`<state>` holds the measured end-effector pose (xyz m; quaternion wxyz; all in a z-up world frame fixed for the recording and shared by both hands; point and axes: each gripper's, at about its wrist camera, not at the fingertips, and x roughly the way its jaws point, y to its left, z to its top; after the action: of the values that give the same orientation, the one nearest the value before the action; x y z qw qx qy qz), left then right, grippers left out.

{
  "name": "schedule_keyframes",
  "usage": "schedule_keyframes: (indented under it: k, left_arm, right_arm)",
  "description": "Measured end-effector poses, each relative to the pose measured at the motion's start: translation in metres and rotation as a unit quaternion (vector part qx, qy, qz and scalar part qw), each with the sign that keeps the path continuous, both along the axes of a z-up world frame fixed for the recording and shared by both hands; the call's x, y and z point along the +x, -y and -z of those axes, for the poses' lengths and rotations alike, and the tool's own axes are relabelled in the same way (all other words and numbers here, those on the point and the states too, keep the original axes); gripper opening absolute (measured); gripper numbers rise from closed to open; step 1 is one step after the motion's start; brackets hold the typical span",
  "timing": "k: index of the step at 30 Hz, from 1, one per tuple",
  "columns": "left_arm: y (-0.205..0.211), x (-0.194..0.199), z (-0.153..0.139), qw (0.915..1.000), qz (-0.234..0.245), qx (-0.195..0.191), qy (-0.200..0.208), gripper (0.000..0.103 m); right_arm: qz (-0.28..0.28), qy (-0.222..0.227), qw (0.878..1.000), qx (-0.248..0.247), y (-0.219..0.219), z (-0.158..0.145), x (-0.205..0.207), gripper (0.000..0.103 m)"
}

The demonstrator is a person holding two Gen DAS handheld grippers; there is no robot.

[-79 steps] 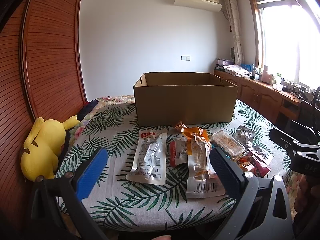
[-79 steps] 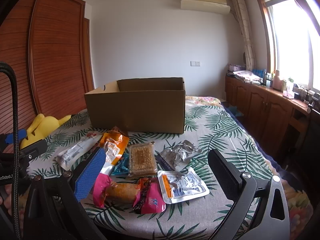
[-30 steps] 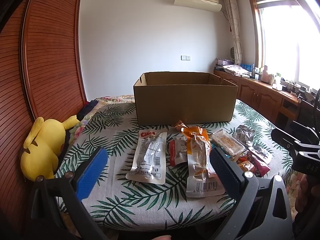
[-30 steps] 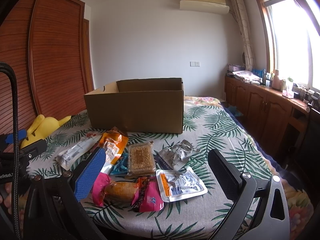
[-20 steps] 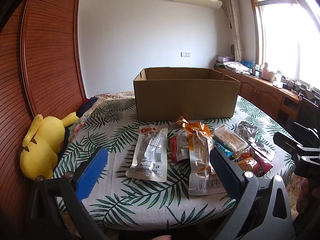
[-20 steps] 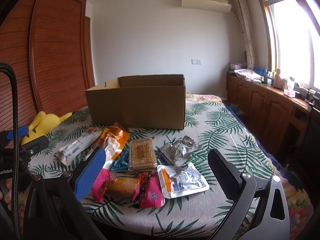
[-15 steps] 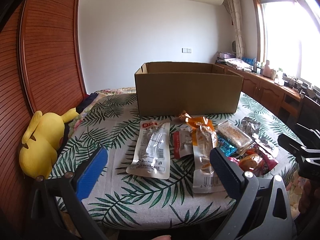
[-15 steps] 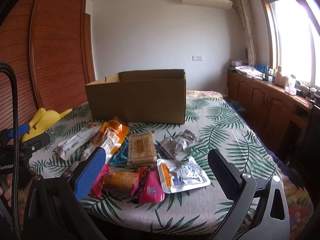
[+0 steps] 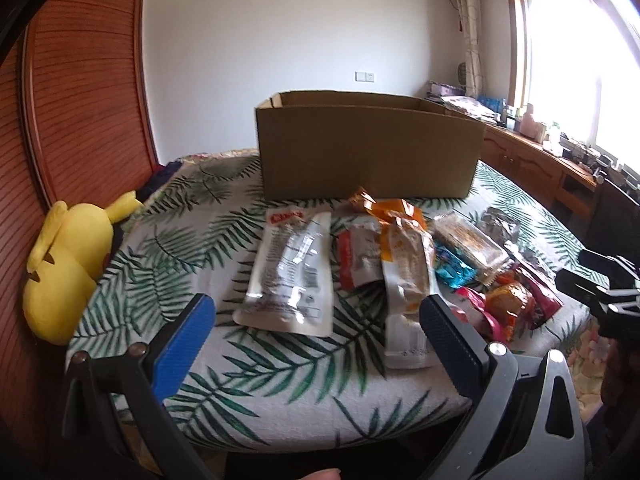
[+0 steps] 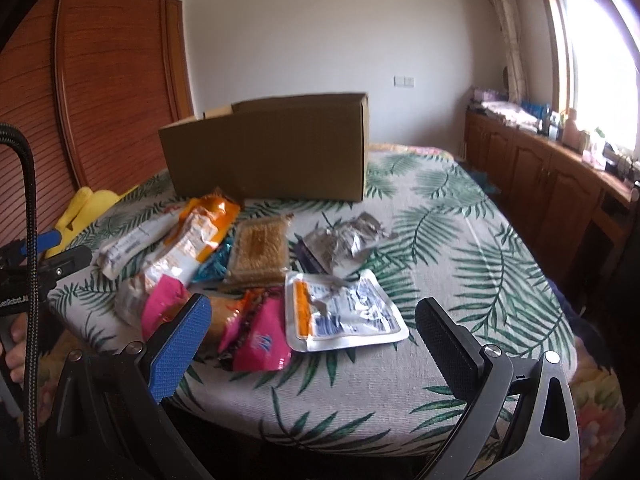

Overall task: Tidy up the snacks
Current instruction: 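Lower the left tool onto the pink-and-orange sausage packs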

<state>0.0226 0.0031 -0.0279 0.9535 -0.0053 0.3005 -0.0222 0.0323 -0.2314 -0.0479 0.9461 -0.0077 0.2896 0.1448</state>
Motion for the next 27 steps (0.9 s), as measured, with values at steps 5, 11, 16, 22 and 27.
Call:
schedule_keyframes:
  k: [5, 11, 16, 22, 27]
  left_arm:
    - [0.017, -0.001, 0.005, 0.9995, 0.025, -0.014, -0.016, 0.103]
    - [0.040, 0.001, 0.007, 0.9975, 0.058, -0.026, -0.032, 0.102]
    - [0.063, 0.008, 0.005, 0.9946, 0.094, -0.026, -0.035, 0.100]
    - [0.097, 0.020, 0.001, 0.9850, 0.165, 0.003, -0.051, 0.096]
    - [0.118, 0.027, 0.000, 0.9724, 0.221, 0.016, -0.072, 0.089]
  right_arm:
    - [-0.006, -0.019, 1.000, 0.002, 0.005, 0.004, 0.011, 0.100]
    - [-0.006, -0.020, 1.000, 0.001, 0.010, 0.004, 0.010, 0.100]
    - [-0.008, -0.020, 1.000, -0.003, 0.012, 0.003, 0.012, 0.100]
    - [-0.005, -0.030, 1.000, -0.001, 0.025, 0.002, 0.020, 0.100]
    - [-0.019, -0.044, 0.999, -0.002, 0.030, -0.001, 0.030, 0.097]
